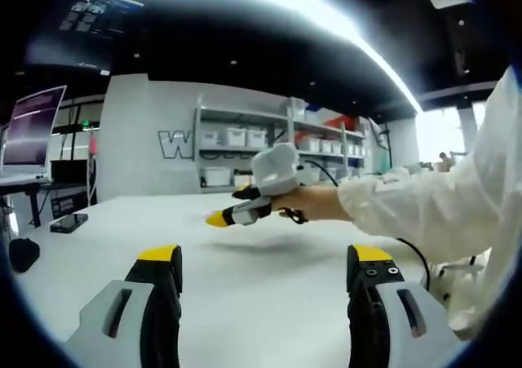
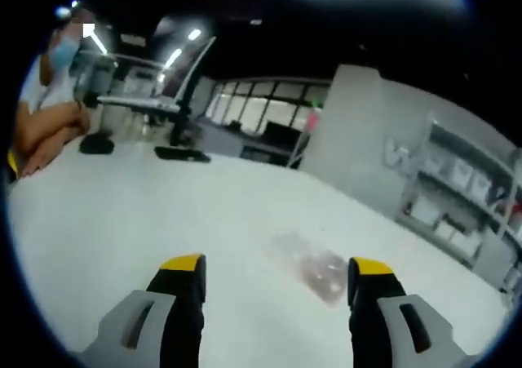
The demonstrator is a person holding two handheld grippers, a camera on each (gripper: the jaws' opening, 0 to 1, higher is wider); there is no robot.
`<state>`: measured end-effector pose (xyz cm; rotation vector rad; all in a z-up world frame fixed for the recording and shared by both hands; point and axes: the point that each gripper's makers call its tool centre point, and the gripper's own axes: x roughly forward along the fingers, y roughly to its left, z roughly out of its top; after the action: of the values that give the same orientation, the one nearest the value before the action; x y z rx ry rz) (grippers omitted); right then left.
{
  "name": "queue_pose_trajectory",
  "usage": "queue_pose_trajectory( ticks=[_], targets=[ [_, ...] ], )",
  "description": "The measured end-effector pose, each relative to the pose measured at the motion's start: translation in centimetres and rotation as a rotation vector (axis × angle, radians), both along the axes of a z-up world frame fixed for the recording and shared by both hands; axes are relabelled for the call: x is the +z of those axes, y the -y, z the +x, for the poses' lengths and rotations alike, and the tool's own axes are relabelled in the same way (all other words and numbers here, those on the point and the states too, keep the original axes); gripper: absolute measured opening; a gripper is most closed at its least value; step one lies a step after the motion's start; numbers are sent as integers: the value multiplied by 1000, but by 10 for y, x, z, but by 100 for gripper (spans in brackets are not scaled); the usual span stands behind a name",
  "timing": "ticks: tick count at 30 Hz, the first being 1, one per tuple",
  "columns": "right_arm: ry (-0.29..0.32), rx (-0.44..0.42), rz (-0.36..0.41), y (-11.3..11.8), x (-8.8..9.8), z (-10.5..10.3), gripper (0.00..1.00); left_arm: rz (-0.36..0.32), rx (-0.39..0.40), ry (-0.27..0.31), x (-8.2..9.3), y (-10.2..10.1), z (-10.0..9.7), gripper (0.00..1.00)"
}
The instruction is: Open the resealable bag by pulling the two sides of the seal apart until the entire bag opening is separated and visibly accessible.
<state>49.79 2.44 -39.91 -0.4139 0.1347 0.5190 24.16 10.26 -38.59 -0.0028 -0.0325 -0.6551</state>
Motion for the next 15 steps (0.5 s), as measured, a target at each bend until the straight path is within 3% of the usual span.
queue_pose_trajectory(
  ticks=[6, 15],
  targets=[
    [14, 1, -29, -4, -1, 3, 70, -3, 0, 0, 0, -1, 2, 81],
    [75, 34, -195, -12, 1, 7, 68, -5, 2, -4, -2, -2, 3, 81]
  ],
)
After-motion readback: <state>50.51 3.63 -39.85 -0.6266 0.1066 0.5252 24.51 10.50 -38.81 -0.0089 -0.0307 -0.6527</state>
